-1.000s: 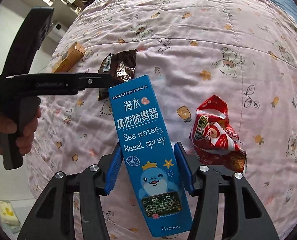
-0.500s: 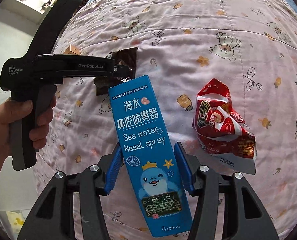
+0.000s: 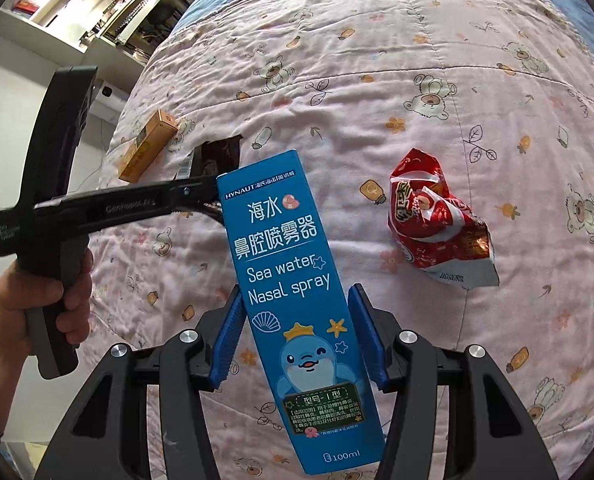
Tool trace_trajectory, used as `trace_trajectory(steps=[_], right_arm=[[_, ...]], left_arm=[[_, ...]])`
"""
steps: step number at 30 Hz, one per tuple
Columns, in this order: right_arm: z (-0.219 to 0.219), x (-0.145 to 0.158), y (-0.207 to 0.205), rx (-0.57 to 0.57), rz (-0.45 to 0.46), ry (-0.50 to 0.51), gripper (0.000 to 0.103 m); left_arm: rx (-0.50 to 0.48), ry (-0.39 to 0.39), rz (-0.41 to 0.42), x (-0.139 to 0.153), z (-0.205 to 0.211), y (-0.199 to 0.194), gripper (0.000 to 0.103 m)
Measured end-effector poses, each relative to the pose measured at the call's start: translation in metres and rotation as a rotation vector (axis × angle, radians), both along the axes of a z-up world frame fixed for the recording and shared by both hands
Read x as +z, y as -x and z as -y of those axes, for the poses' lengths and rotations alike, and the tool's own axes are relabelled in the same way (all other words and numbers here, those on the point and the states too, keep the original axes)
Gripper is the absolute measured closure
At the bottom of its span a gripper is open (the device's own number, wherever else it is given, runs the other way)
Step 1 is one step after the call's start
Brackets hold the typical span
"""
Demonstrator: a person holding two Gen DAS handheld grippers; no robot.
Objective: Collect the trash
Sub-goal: 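Carry the blue box and brown wrapper over the yellow bin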
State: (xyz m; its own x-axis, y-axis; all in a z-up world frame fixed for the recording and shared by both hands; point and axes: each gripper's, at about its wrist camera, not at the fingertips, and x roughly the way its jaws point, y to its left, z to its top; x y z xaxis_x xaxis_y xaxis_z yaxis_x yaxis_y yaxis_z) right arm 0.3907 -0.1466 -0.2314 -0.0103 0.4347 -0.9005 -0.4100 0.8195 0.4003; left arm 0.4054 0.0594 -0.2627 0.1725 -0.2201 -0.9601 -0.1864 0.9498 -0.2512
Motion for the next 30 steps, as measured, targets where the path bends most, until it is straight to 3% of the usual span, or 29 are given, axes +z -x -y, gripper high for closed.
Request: trace_trajectory(steps=[8, 17, 30], right_arm=[[0.021, 0.036, 0.050, -0.046, 0.026, -0.013, 0.052], [0.062, 0.066, 0.142, -0.153, 0.042, -0.036, 0.052], [0.147, 0.084, 0.270, -0.379, 0.043, -0.064, 0.052]], left_arm=[[-0.070, 0.011, 0.005, 0.035, 0.022, 0.074, 0.069], [-0.154, 0.046, 0.019, 0.064, 0.061, 0.163, 0.069], [-0.406, 0.061, 0.041, 0.086, 0.151, 0.261, 0.069]])
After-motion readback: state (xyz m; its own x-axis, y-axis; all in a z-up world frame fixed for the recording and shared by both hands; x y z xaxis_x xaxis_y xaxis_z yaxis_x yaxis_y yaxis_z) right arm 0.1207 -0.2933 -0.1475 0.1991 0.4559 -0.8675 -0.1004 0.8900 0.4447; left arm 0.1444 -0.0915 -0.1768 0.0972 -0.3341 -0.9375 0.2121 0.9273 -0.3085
